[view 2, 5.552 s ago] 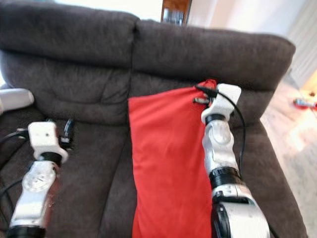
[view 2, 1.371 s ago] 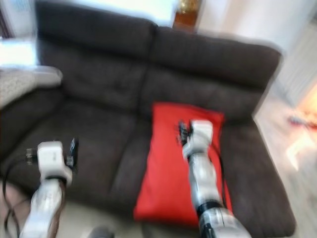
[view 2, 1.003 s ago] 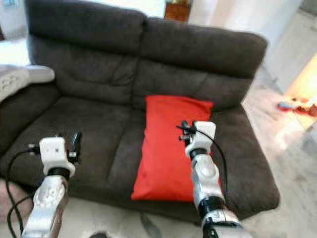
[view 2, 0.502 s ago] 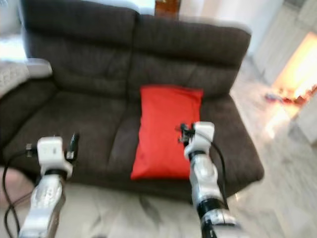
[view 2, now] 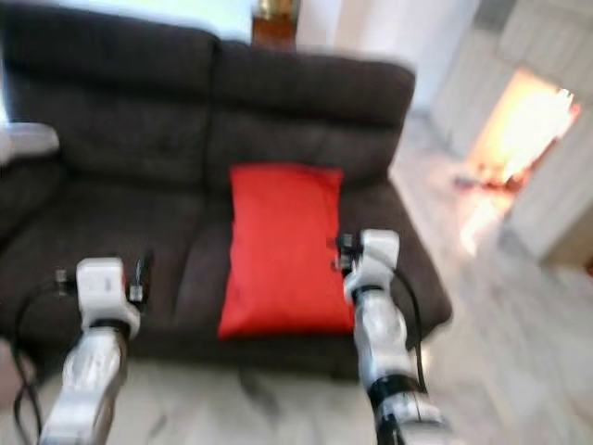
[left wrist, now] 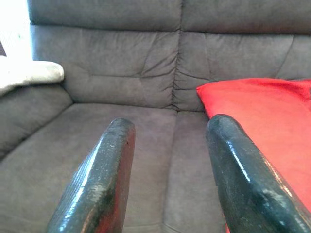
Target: Move the pillow to the sofa from floor
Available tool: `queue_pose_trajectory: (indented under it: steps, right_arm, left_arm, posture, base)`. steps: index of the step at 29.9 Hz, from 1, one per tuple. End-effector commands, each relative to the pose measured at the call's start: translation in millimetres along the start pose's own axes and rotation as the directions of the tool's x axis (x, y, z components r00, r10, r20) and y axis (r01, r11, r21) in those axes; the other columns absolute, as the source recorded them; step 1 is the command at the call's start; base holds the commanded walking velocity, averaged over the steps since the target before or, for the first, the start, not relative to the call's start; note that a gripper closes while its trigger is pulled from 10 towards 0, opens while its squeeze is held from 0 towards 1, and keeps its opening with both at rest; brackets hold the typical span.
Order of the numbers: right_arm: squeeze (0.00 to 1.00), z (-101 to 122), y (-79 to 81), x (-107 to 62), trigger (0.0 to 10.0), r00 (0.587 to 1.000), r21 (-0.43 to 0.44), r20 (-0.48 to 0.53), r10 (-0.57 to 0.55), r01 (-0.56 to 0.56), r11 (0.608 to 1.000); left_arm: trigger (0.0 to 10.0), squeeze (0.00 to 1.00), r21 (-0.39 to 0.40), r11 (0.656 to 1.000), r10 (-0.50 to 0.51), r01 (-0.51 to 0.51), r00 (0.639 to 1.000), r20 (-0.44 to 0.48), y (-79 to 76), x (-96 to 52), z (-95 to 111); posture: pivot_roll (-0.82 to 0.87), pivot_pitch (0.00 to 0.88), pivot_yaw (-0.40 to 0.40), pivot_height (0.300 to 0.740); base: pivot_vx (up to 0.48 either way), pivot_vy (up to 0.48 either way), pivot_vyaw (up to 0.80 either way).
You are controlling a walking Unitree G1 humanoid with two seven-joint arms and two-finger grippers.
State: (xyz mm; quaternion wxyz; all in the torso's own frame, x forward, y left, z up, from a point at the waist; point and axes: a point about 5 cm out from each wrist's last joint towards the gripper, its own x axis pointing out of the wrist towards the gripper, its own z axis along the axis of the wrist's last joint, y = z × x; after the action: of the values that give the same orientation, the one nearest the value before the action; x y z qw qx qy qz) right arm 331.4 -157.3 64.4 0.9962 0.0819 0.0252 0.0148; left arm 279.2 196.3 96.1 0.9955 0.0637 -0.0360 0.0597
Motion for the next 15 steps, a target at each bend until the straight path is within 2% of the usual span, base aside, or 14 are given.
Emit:
queue_pose_trajectory:
  steps: [1, 9, 14, 15]
  right_arm:
    - [0.0, -8, -8.0, -5.3, 10.0, 0.998, 0.021, -0.027, -0.052, 0.052, 0.998]
    - [0.0, -23, 2.2, -15.1, 10.0, 0.996, 0.051, -0.047, -0.076, 0.078, 0.996]
    - [0.0, -24, 1.3, -18.8, 10.0, 0.996, 0.051, -0.034, -0.087, 0.089, 0.995]
    - [0.0, -24, -3.7, -20.1, 10.0, 0.995, 0.046, -0.037, -0.096, 0.098, 0.994]
  left_arm:
    - [10.0, 0.0, 0.017, 0.999, -0.033, 0.033, 0.999, -0.002, 0.3, 6.7, 3]
    - [10.0, 0.0, 0.042, 0.995, -0.085, 0.085, 0.996, -0.002, 2.6, 19.3, 7]
    - [10.0, 0.0, 0.039, 0.992, -0.118, 0.118, 0.993, -0.007, -0.6, 26.9, 7]
    - [10.0, 0.0, 0.035, 0.99, -0.134, 0.135, 0.991, -0.019, -3.2, 28.2, 4]
  posture:
    - [0.22, 0.0, -0.1, 0.74]
    - [0.21, 0.0, -0.035, 0.74]
    - [0.18, 0.0, -0.019, 0.74]
    - [0.17, 0.0, -0.018, 0.74]
  base:
    - [0.0, 0.0, 0.0]
    - [0.0, 0.0, 0.0]
    - [0.0, 0.0, 0.0]
    - [0.0, 0.0, 0.0]
